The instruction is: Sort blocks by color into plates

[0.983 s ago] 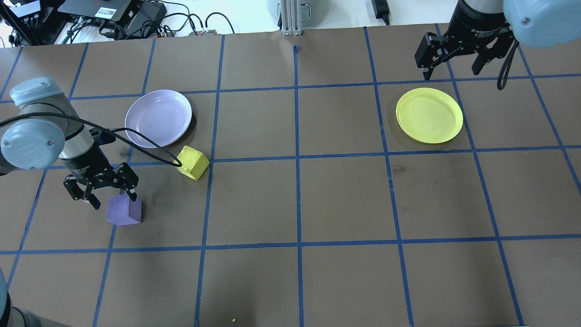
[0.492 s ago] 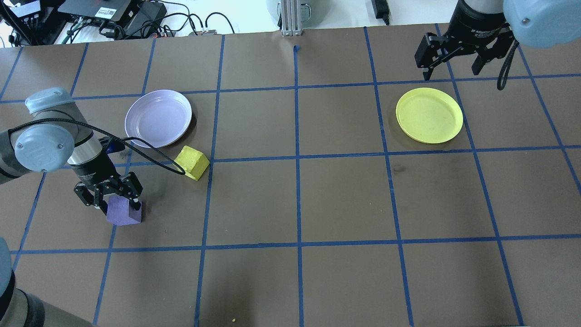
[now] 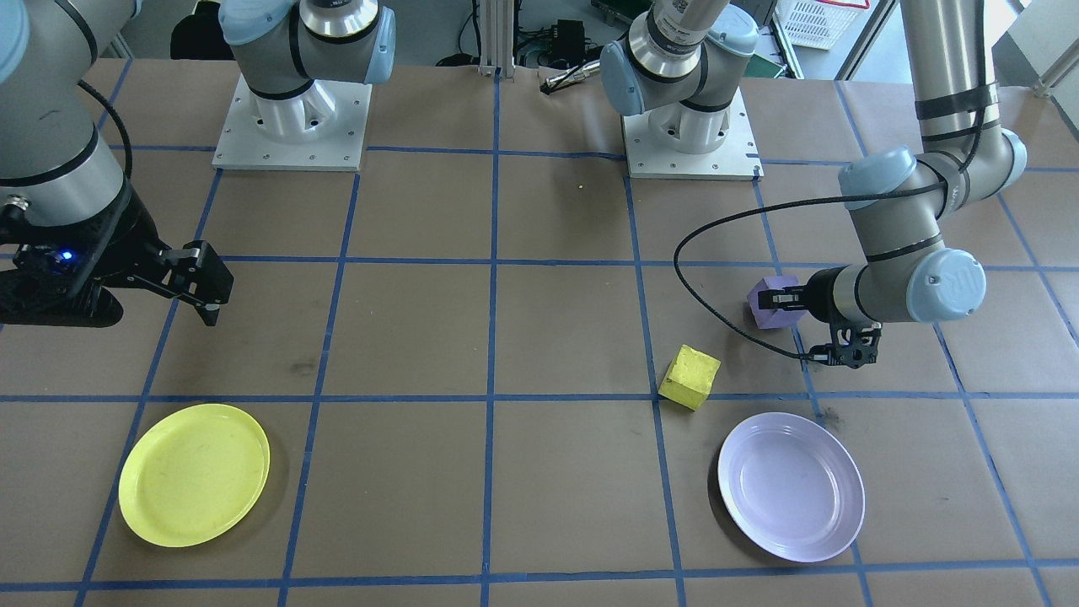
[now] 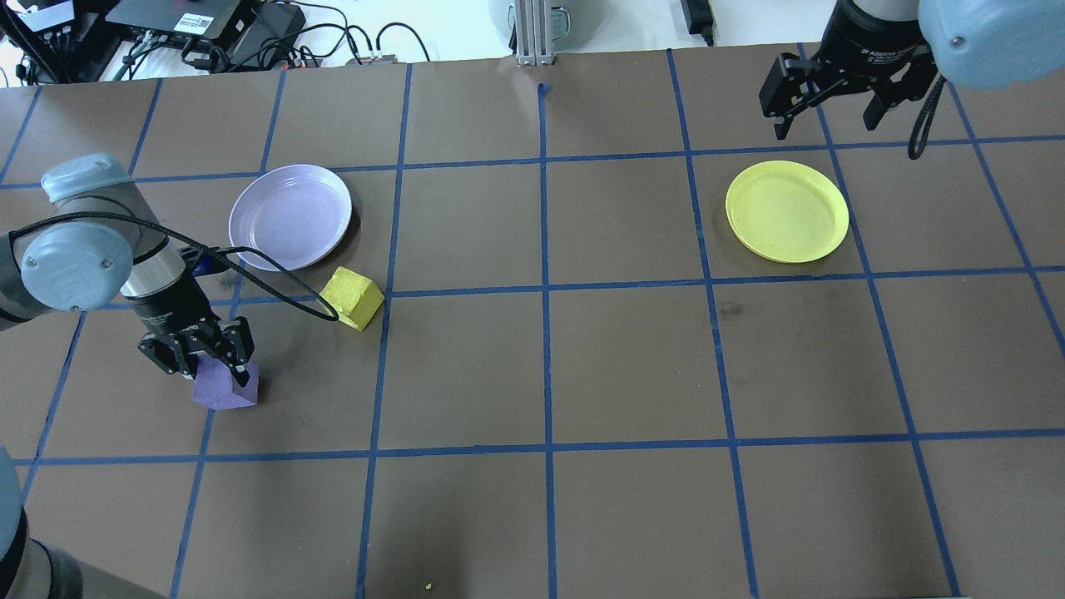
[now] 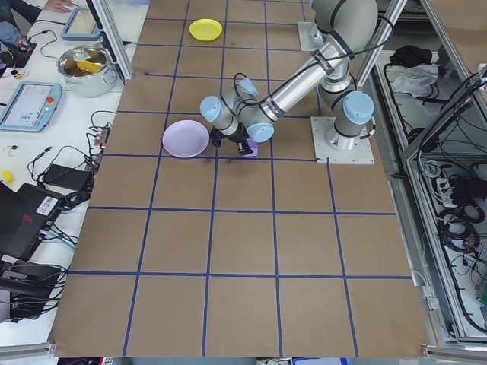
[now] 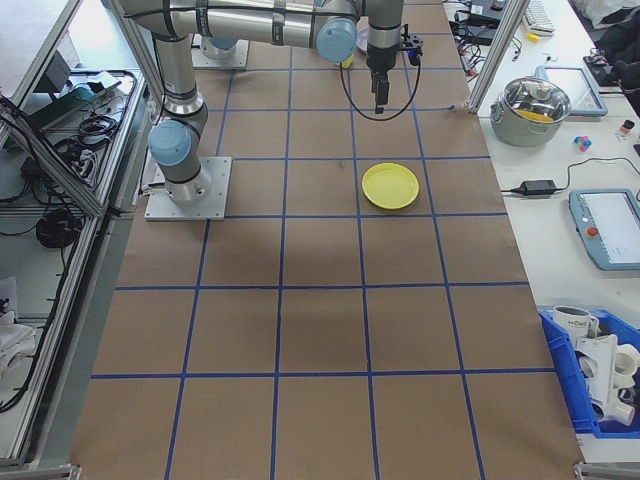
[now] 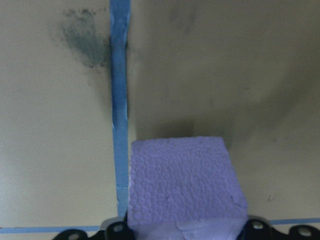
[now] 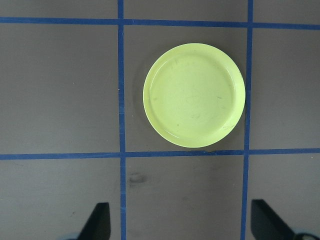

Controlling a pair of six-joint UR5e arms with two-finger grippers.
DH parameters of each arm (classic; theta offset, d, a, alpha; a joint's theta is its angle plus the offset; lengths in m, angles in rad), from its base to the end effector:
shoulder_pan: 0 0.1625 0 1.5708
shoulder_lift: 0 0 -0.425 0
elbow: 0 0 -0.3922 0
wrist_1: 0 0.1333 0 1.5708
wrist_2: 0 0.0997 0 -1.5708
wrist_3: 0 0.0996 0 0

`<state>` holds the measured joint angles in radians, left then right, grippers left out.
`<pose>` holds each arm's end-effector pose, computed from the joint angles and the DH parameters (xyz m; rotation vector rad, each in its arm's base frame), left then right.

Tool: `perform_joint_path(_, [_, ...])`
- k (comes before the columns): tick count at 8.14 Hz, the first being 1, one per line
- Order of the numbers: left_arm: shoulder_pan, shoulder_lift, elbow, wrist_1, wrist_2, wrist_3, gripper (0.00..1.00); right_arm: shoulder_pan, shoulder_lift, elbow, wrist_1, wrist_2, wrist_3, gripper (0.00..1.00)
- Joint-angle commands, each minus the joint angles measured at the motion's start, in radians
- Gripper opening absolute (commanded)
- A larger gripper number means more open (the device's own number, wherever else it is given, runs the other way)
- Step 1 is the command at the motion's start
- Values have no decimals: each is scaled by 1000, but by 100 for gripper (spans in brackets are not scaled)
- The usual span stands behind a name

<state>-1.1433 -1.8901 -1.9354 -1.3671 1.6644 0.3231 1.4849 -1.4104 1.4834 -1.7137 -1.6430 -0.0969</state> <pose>0.0862 -0.4882 0.1842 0.1207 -2.9619 -0.7261 0.0771 -0.5742 0.4613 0.0130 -3.0618 0.0965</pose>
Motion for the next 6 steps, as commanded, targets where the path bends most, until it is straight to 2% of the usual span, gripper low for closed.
perform_joint_path(1, [-15,34,79,-44,-6,14,3,0,1,0,-1,-1,2,100])
perform_joint_path(3, [-39,-41,297,-152,-20,17,3,0,1,0,-1,0,2,100])
perform_joint_path(4, [-56,-110,422,-217,-76,37,3,0,2,0,-1,0,2,100])
perform_joint_path(6, [-87,-254,652,-233,-75,36,3,0,2,0,-3,-1,3,100])
